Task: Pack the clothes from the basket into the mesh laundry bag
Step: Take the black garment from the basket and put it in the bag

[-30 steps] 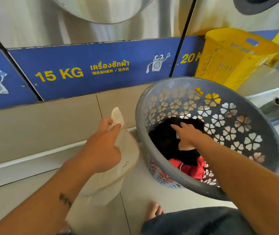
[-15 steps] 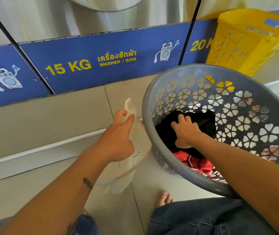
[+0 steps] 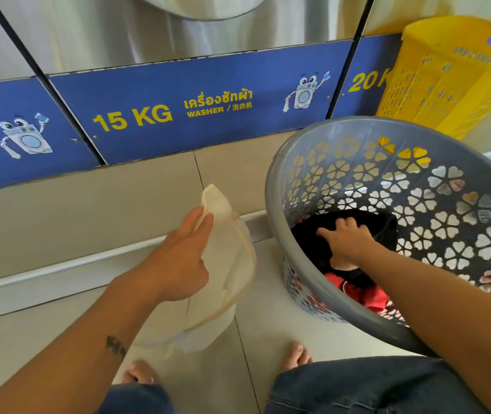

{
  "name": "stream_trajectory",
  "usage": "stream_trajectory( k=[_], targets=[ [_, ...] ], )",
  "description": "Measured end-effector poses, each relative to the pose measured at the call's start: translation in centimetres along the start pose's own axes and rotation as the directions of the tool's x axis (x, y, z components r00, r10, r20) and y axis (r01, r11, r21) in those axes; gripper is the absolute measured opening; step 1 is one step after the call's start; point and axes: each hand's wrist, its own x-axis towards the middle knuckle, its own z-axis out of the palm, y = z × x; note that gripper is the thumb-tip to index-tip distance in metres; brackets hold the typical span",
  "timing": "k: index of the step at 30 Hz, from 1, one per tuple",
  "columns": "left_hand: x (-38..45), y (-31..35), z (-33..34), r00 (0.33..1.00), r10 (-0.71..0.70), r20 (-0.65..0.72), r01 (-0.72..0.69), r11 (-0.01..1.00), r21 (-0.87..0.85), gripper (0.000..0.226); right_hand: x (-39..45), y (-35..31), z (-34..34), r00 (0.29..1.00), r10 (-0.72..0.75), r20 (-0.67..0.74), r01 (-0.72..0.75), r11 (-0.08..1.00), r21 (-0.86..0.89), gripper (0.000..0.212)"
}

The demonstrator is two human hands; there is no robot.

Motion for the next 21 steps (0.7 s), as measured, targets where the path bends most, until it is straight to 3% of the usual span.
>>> stream_trajectory(
  k=[3, 6, 9, 14, 18, 21],
  targets=[
    [-0.1, 0.6, 0.2, 0.995, 0.035, -0.088, -0.037, 0.999, -0.019, 0.078, -0.2, -1.1, -0.7, 1.0, -0.021, -0.019, 0.019, 0.992, -0.123, 0.074],
    [-0.3, 1.1, 0.2, 0.985, 0.05, -0.165, -0.055, 0.998, -0.026, 0.073, -0.3, -1.8, 0.3, 0.993, -0.045, 0.112, 0.038, 0.997, 0.067, 0.102],
    [-0.7, 1.4, 0.0, 0.98, 0.033, -0.199, -0.038, 0.999, -0.021, 0.069, -0.4, -2.0, 1.1, 0.994, -0.087, 0.059, 0.085, 0.996, 0.032, 0.12],
    [-1.2, 1.4, 0.0, 0.976, -0.005, -0.218, 0.001, 1.0, -0.018, 0.065, -0.4, -2.6, 0.6, 0.998, -0.052, 0.045, 0.058, 0.988, -0.143, 0.105],
    [-1.0, 1.2, 0.2, 0.969, -0.033, -0.244, 0.026, 0.999, -0.031, 0.065, 0.0, -2.1, 0.9, 0.982, -0.024, 0.188, 0.016, 0.999, 0.046, 0.118],
    [-1.0, 1.2, 0.3, 0.969, -0.027, -0.247, 0.021, 0.999, -0.026, 0.065, 0.3, -0.8, 0.6, 0.985, -0.079, 0.156, 0.069, 0.995, 0.069, 0.124]
  ],
)
